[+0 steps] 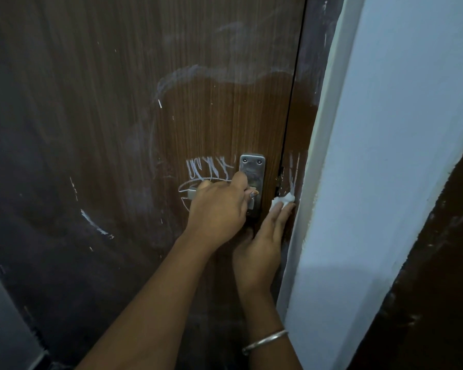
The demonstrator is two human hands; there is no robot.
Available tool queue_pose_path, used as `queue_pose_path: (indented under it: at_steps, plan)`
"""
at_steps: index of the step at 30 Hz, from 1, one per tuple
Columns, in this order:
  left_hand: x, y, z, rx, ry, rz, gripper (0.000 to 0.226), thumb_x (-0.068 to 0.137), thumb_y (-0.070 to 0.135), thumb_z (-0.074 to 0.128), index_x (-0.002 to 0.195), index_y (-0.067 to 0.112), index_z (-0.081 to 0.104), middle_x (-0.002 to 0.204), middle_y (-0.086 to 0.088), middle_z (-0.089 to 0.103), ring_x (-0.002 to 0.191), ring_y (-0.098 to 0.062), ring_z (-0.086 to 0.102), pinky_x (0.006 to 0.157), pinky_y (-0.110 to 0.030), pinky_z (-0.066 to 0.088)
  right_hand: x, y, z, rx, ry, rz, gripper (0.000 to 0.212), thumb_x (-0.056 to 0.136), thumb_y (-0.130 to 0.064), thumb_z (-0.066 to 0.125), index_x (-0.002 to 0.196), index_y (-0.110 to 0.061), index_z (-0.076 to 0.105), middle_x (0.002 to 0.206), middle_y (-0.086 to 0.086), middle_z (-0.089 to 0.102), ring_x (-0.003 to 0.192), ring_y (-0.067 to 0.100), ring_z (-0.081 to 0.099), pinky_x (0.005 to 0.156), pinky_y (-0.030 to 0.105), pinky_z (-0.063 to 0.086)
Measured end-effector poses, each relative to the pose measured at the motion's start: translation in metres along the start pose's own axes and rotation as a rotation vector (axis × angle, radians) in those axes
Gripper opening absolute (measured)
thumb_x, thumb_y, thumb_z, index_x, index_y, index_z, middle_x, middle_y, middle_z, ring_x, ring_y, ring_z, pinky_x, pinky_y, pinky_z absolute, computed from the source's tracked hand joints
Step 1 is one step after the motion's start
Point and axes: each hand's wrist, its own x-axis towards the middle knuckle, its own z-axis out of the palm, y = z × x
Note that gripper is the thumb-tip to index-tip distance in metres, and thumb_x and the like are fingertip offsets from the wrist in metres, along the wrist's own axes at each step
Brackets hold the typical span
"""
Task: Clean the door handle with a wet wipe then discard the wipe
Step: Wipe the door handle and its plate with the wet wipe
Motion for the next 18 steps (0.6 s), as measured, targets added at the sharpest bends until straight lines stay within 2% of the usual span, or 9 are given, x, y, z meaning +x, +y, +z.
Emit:
queue_pose_path:
  at_steps: [3,5,6,7,9,12,13,15,18]
  plan:
    - [0.001,0.000,0.001,0.008,0.001,-0.007,0.016,0.095,0.031,0.038,0.092,0.017,0.046,0.069,0.005,0.057,0.063,-0.016,0.051,0.070,-0.033,0.028,0.001,0.008,-0.004,-0.013,0.002,0.000,0.065,0.087,-0.002,0.057,0.144,0.000,0.026,0.151,0.020,0.026,0.126,0.035,0.047,0.086,0.030,0.052]
    - [0.001,0.001,0.000,0.010,0.002,-0.012,0.016,0.095,0.030,0.039,0.092,0.016,0.046,0.071,0.001,0.062,0.066,-0.020,0.056,0.070,-0.034,0.028,0.009,0.002,-0.007,-0.066,0.008,-0.001,0.043,0.099,-0.025,0.040,0.140,-0.013,0.031,0.142,0.014,0.040,0.120,0.015,0.051,0.086,0.010,0.044]
    - [0.001,0.001,-0.001,0.007,0.003,-0.013,0.016,0.095,0.030,0.039,0.092,0.016,0.046,0.071,0.000,0.062,0.066,-0.021,0.056,0.070,-0.034,0.028,0.013,0.002,-0.006,-0.150,0.010,-0.032,0.036,0.101,-0.032,0.032,0.133,-0.016,0.034,0.132,0.013,0.048,0.107,-0.002,0.053,0.079,0.006,0.044]
    - [0.000,0.002,-0.001,0.003,0.003,-0.014,0.015,0.095,0.029,0.040,0.092,0.016,0.046,0.071,0.001,0.062,0.067,-0.021,0.056,0.069,-0.034,0.027,0.017,0.002,-0.007,-0.169,0.033,-0.017,0.030,0.100,-0.037,0.030,0.123,-0.020,0.038,0.116,0.011,0.057,0.088,-0.009,0.057,0.063,0.006,0.045]
    - [0.000,0.002,-0.003,0.005,-0.002,-0.016,0.015,0.095,0.029,0.040,0.091,0.016,0.046,0.068,0.004,0.057,0.065,-0.019,0.054,0.068,-0.033,0.025,0.024,0.001,-0.013,-0.159,0.047,0.037,0.021,0.097,-0.046,0.031,0.108,-0.029,0.039,0.091,0.002,0.063,0.063,-0.001,0.057,0.041,0.012,0.037]
    - [0.001,0.002,-0.002,-0.001,-0.009,-0.016,0.013,0.095,0.030,0.040,0.090,0.019,0.044,0.066,0.009,0.048,0.061,-0.014,0.045,0.068,-0.032,0.024,0.022,-0.004,-0.015,-0.132,0.014,0.089,0.033,0.096,-0.047,0.032,0.124,-0.031,0.039,0.112,0.003,0.060,0.084,0.012,0.059,0.057,0.022,0.047]
    - [0.001,0.002,-0.002,-0.002,-0.008,-0.014,0.012,0.095,0.030,0.040,0.089,0.021,0.041,0.066,0.010,0.047,0.060,-0.012,0.042,0.068,-0.032,0.024,0.018,-0.003,-0.014,-0.080,-0.041,0.092,0.037,0.098,-0.039,0.035,0.134,-0.028,0.035,0.128,0.007,0.051,0.099,0.018,0.056,0.071,0.027,0.049]
    - [0.001,0.001,-0.002,-0.003,-0.005,-0.015,0.010,0.095,0.030,0.039,0.087,0.023,0.037,0.066,0.011,0.046,0.060,-0.010,0.040,0.068,-0.031,0.022,0.005,0.000,-0.011,0.008,-0.089,0.105,0.055,0.096,-0.013,0.045,0.147,-0.011,0.023,0.147,0.012,0.027,0.124,0.021,0.038,0.094,0.030,0.039]
    - [0.000,0.001,-0.002,0.001,-0.007,-0.013,0.012,0.096,0.030,0.038,0.089,0.021,0.041,0.067,0.009,0.048,0.060,-0.012,0.041,0.068,-0.032,0.024,-0.007,0.001,-0.009,-0.165,0.015,0.079,0.070,0.083,-0.007,0.064,0.141,0.006,0.027,0.147,0.022,0.028,0.134,0.033,0.034,0.102,0.039,0.043]
